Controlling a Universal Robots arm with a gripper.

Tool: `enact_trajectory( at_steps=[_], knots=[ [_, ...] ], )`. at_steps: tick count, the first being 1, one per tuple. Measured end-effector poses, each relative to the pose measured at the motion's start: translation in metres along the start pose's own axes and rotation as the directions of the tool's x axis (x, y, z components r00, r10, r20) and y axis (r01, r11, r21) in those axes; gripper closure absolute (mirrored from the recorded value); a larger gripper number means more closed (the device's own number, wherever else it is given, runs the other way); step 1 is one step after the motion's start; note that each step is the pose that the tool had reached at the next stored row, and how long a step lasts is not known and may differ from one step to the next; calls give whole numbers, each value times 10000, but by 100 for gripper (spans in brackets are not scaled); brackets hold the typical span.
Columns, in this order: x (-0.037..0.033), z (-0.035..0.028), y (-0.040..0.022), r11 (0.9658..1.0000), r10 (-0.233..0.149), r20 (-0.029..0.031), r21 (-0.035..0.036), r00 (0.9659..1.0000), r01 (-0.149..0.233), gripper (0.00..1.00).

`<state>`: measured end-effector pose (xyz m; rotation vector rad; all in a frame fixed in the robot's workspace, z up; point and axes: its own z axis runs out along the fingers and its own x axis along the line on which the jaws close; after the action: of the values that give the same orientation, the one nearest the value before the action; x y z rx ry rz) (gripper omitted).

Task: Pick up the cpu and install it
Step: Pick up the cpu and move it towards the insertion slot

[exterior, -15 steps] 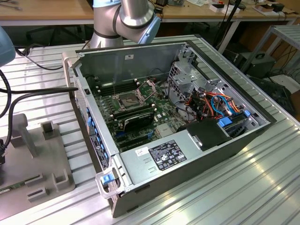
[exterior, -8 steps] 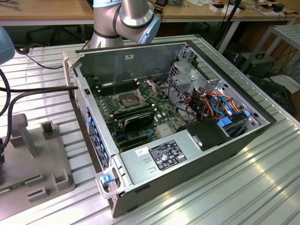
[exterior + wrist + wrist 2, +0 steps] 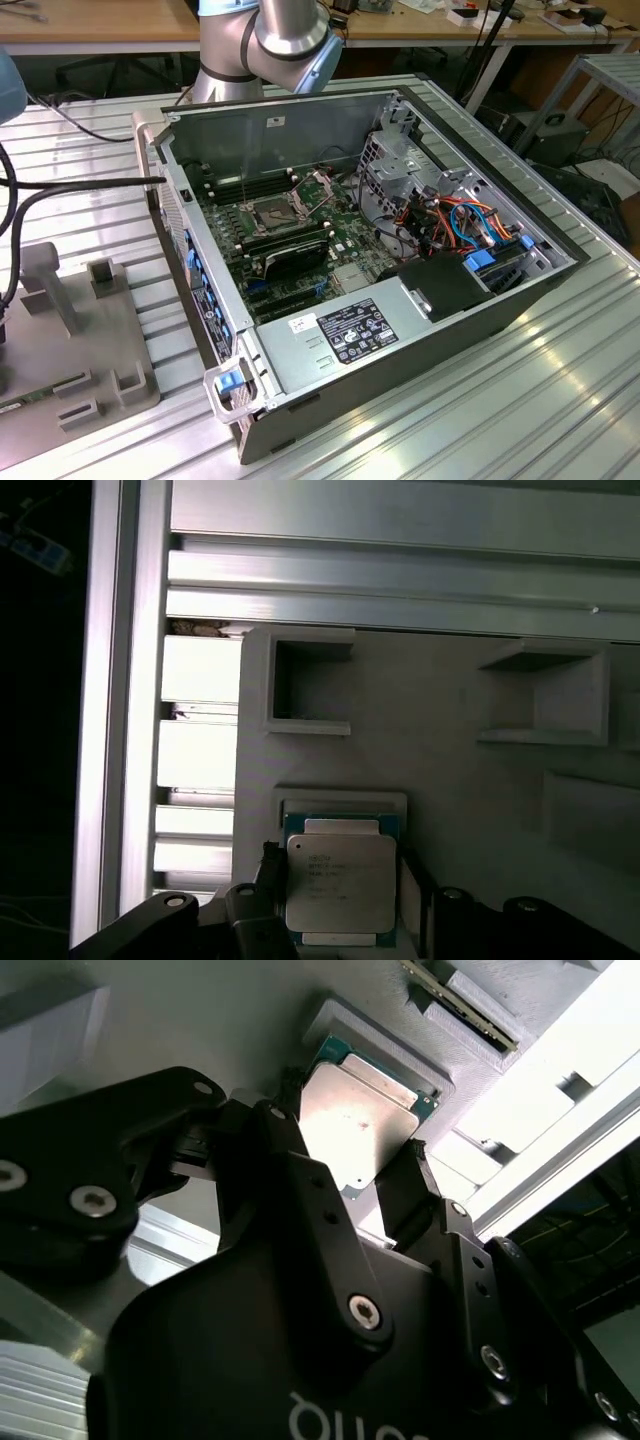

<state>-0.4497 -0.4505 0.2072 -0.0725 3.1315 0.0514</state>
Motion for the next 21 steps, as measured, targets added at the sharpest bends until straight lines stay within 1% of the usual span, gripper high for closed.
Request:
enact_trajectory(
  at_steps=[3,14,15,16,17,21],
  knots=[
    [-1,-44,1,10000,0,1,0,10000,0,45],
    [-1,-50,2,10000,0,1,0,10000,0,45],
    [-1,-87,3,10000,0,-1,1,10000,0,45],
    [-2,-197,6,10000,0,0,0,10000,0,45],
    [-2,-240,8,10000,0,-1,1,10000,0,45],
    [-3,-355,12,10000,0,0,0,10000,0,45]
  ],
)
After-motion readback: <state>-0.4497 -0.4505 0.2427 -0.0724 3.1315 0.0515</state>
